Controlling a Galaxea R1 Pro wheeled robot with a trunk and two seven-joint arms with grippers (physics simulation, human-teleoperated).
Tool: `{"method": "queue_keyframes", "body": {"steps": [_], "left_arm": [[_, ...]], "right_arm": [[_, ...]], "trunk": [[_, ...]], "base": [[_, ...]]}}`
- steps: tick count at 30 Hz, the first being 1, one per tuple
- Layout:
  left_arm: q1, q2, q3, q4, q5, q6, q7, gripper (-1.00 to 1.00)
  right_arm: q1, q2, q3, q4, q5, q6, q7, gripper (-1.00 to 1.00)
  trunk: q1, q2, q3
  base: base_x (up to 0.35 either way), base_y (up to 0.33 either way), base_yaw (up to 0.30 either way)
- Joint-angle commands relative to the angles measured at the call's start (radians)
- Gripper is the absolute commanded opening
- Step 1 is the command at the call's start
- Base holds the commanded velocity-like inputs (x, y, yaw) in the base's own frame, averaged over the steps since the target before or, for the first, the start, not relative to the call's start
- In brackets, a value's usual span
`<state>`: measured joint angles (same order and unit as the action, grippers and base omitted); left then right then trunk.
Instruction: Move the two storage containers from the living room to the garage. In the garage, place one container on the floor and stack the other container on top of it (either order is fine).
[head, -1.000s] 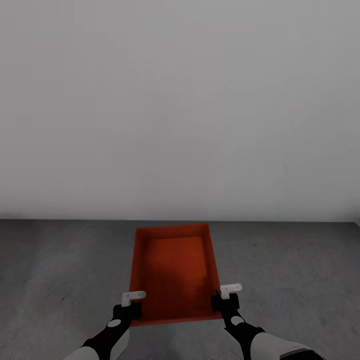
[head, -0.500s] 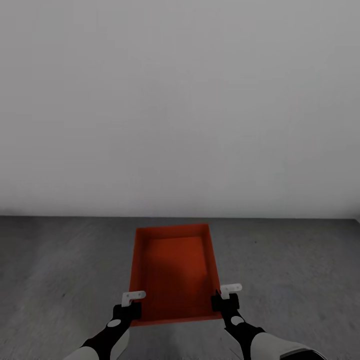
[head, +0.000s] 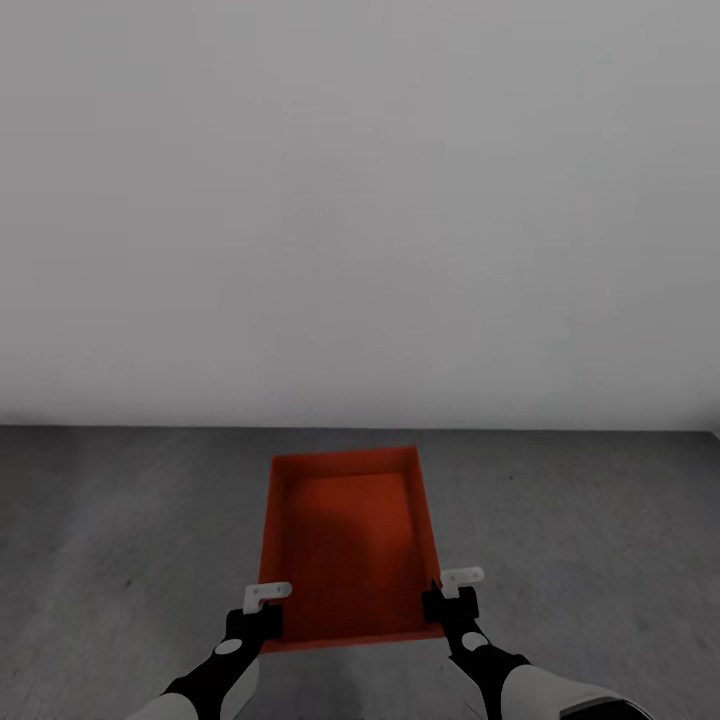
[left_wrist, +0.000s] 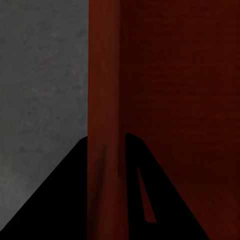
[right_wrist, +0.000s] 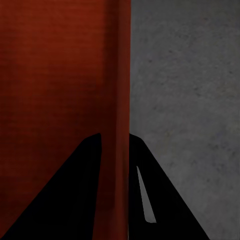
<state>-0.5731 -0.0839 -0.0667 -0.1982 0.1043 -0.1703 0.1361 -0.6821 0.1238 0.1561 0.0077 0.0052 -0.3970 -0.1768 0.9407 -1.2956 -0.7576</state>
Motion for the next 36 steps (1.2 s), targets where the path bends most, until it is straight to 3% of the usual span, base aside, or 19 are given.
{"method": "queue_keyframes", "body": {"steps": [1,36], "left_arm": [[-0.001,0.003,-0.012,-0.001,0.002,-0.046,0.012,-1.0],[-0.001,0.004,-0.012,0.006,0.001,-0.046,0.013,-1.0]], "right_arm": [[-0.001,0.0,-0.03,0.003,0.007,0.001,-0.004,-1.0],[-0.001,0.002,-0.03,0.005,0.002,0.001,-0.003,-1.0]], "trunk": [[0.0,0.0,-0.002],[0.0,0.0,-0.058]], "base": [[0.0,0.0,0.0],[0.0,0.0,0.0]]}}
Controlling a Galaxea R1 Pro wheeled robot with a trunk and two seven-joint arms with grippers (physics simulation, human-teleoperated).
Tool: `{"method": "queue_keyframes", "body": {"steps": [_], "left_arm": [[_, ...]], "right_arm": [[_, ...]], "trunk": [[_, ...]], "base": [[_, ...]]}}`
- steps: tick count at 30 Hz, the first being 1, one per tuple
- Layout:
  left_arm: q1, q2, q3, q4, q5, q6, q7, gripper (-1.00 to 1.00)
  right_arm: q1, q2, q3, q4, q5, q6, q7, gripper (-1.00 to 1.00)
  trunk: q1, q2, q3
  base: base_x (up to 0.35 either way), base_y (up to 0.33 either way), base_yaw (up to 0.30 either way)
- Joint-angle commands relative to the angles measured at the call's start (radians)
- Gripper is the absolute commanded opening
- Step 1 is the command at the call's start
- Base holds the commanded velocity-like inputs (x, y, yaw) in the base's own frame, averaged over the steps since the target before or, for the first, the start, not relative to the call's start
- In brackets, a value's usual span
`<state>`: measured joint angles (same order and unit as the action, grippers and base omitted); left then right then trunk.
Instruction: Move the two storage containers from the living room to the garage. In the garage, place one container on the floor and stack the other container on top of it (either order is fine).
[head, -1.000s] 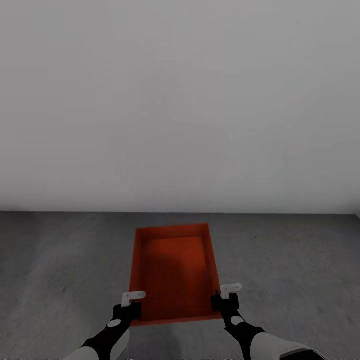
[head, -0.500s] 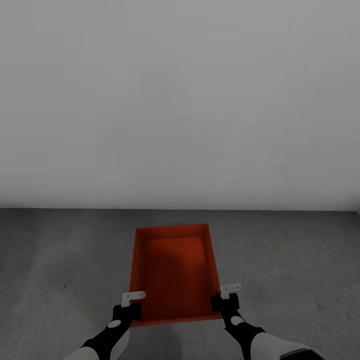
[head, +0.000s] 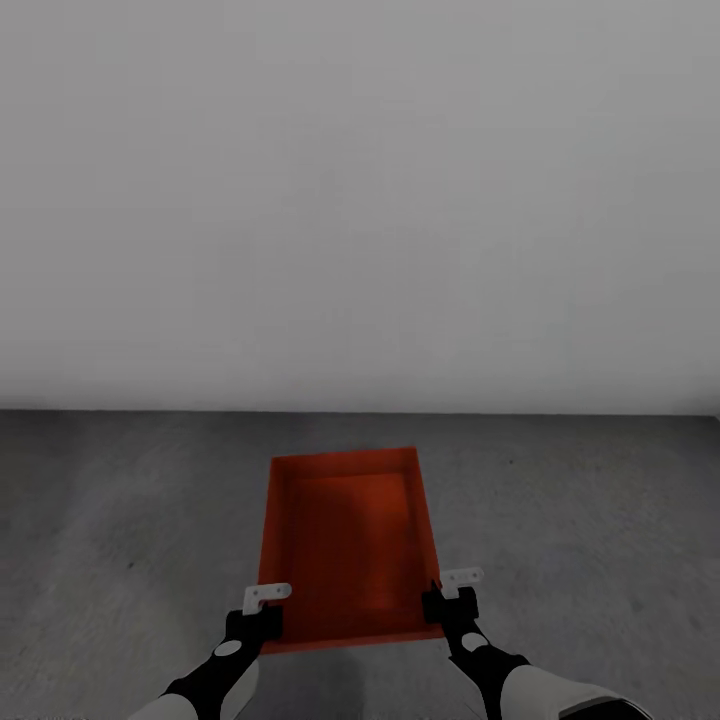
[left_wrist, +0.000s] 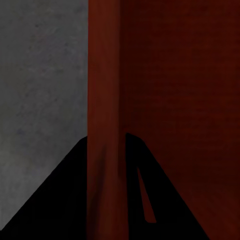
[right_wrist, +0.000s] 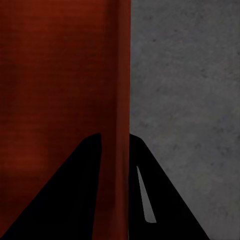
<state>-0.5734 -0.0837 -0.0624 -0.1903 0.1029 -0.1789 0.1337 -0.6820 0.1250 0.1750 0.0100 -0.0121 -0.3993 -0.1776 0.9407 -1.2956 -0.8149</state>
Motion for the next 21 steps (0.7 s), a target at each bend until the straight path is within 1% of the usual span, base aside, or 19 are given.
{"method": "queue_keyframes", "body": {"steps": [1,12,15,21], "left_arm": [[0.0,0.004,-0.016,-0.001,0.003,-0.037,0.015,-1.0],[0.0,0.005,-0.016,-0.001,0.003,-0.038,0.015,-1.0],[0.0,0.005,-0.016,-0.001,0.003,-0.053,0.015,-1.0],[0.0,0.004,-0.016,-0.001,0.003,-0.063,0.015,-1.0]], "right_arm": [[-0.001,0.001,-0.049,0.002,0.02,0.004,-0.002,-1.0],[-0.001,0.001,-0.049,0.002,0.02,0.004,-0.002,-1.0],[-0.001,0.001,-0.049,0.002,0.022,0.004,-0.002,-1.0],[-0.001,0.001,-0.049,0.002,0.022,0.004,-0.002,-1.0]], "trunk": [[0.0,0.0,-0.002],[0.0,0.0,-0.02],[0.0,0.0,-0.024],[0.0,0.0,-0.027]], "base": [[0.0,0.0,0.0],[0.0,0.0,0.0],[0.0,0.0,0.0],[0.0,0.0,0.0]]}}
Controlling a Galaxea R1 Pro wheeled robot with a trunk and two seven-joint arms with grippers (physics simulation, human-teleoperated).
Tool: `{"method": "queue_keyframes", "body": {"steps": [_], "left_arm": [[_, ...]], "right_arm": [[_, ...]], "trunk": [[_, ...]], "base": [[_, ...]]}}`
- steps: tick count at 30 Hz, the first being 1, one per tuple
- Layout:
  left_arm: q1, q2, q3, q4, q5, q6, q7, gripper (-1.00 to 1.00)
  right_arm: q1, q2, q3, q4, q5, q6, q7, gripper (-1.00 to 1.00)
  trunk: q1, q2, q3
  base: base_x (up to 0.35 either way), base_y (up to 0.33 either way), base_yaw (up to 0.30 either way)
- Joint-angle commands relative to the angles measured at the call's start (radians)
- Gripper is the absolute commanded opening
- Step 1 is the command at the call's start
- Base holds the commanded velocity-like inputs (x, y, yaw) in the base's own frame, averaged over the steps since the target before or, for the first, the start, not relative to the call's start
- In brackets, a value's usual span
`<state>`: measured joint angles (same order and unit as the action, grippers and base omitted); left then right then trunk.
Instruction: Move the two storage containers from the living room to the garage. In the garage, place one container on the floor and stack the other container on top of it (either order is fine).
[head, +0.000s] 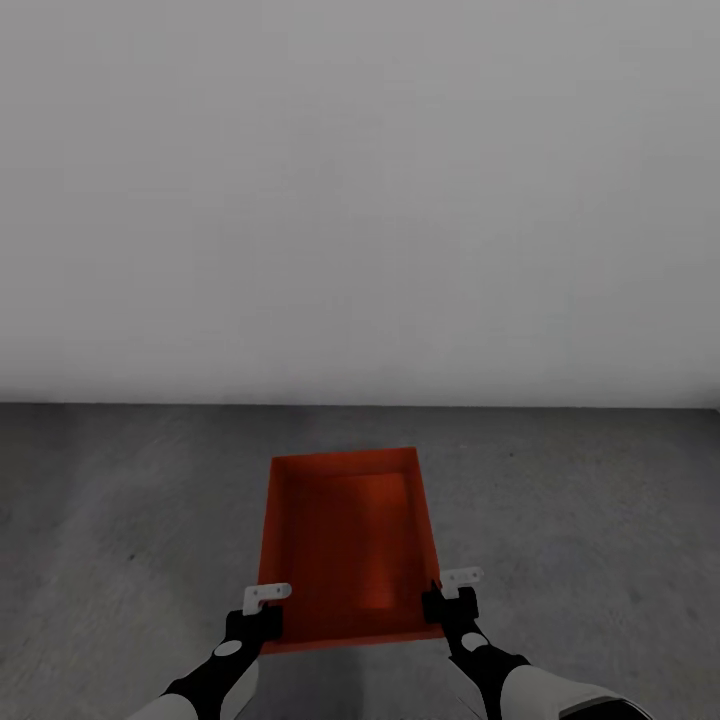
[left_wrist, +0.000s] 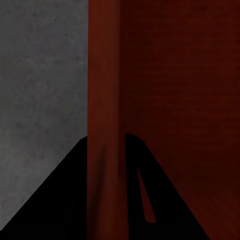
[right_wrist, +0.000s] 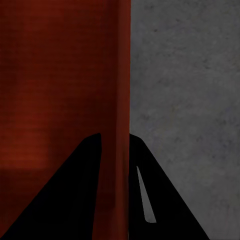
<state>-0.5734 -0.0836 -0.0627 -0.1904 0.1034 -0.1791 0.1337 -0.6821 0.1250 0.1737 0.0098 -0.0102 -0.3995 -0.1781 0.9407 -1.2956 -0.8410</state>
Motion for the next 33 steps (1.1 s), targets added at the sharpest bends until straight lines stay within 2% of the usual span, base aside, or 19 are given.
{"method": "queue_keyframes", "body": {"steps": [1,20,33], "left_arm": [[0.0,0.004,-0.015,-0.001,0.002,-0.063,0.015,-1.0],[0.0,0.004,-0.015,-0.001,0.002,-0.065,0.015,-1.0],[0.0,0.005,-0.015,-0.001,0.002,-0.066,0.014,-1.0]], "right_arm": [[-0.001,0.001,-0.048,0.002,0.02,0.004,-0.002,-1.0],[-0.001,0.001,-0.048,0.002,0.02,0.004,-0.002,-1.0],[-0.001,0.001,-0.048,0.002,0.02,0.004,-0.001,-1.0]], "trunk": [[0.0,0.0,-0.001],[0.0,0.0,-0.001],[0.05,-0.091,-0.042]], "base": [[0.0,0.0,0.0],[0.0,0.0,0.0],[0.0,0.0,0.0]]}}
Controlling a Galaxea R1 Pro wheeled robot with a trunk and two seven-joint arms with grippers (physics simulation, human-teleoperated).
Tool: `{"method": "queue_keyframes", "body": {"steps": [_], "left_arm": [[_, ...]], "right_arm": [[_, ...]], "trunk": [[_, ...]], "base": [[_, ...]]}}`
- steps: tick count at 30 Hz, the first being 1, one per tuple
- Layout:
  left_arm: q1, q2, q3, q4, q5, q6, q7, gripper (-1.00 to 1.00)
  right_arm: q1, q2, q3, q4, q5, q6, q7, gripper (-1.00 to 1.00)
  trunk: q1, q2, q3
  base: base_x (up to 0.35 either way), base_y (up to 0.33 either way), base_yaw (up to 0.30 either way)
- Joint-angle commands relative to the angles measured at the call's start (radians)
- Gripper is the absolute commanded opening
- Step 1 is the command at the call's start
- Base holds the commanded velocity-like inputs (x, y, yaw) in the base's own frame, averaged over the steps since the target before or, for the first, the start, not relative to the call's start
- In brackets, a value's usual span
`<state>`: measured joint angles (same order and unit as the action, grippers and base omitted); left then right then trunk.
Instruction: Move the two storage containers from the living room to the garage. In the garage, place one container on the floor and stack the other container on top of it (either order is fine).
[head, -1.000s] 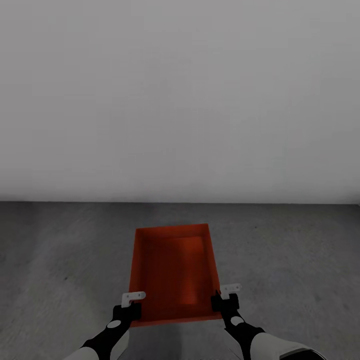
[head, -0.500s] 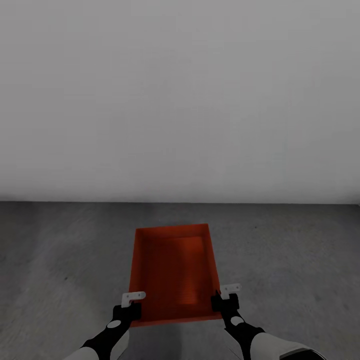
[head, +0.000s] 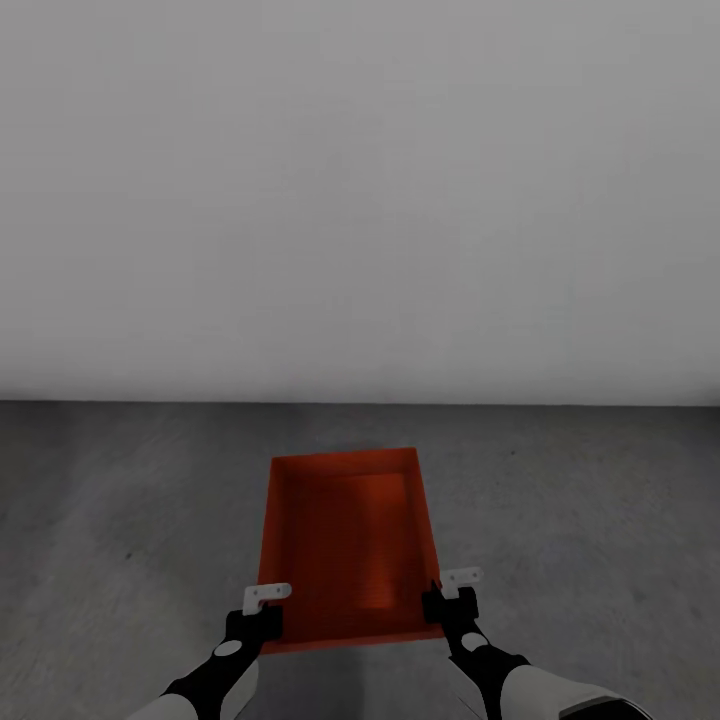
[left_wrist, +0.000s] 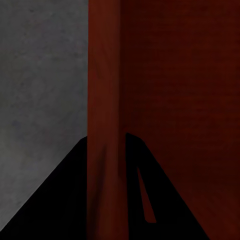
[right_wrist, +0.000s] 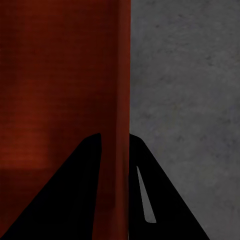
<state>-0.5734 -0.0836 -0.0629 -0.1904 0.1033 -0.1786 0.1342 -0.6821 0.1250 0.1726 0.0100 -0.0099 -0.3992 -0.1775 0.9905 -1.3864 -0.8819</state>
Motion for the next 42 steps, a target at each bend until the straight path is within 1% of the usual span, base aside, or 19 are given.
{"method": "queue_keyframes", "body": {"steps": [1,8,21,42], "left_arm": [[0.0,0.005,-0.015,-0.001,0.003,-0.067,0.013,-1.0],[0.0,0.005,-0.015,-0.001,0.003,-0.066,0.013,-1.0],[0.0,0.005,-0.015,-0.001,0.003,-0.067,0.013,-1.0],[0.0,0.005,-0.015,0.0,0.001,-0.067,0.013,-1.0]], "right_arm": [[-0.001,0.001,-0.047,0.002,0.02,0.003,-0.002,-1.0],[-0.001,0.001,-0.047,0.002,0.02,0.003,-0.002,-1.0],[-0.001,0.001,-0.047,0.002,0.02,0.003,-0.002,-1.0],[-0.001,0.001,-0.047,0.002,0.018,0.003,-0.002,-1.0]], "trunk": [[0.004,-0.008,-0.004],[0.031,-0.057,-0.026],[0.031,-0.057,-0.026],[0.111,-0.204,-0.092]], "base": [[0.0,0.0,0.0],[0.0,0.0,-0.015],[0.0,0.0,-0.22],[0.0,0.0,-0.018]]}}
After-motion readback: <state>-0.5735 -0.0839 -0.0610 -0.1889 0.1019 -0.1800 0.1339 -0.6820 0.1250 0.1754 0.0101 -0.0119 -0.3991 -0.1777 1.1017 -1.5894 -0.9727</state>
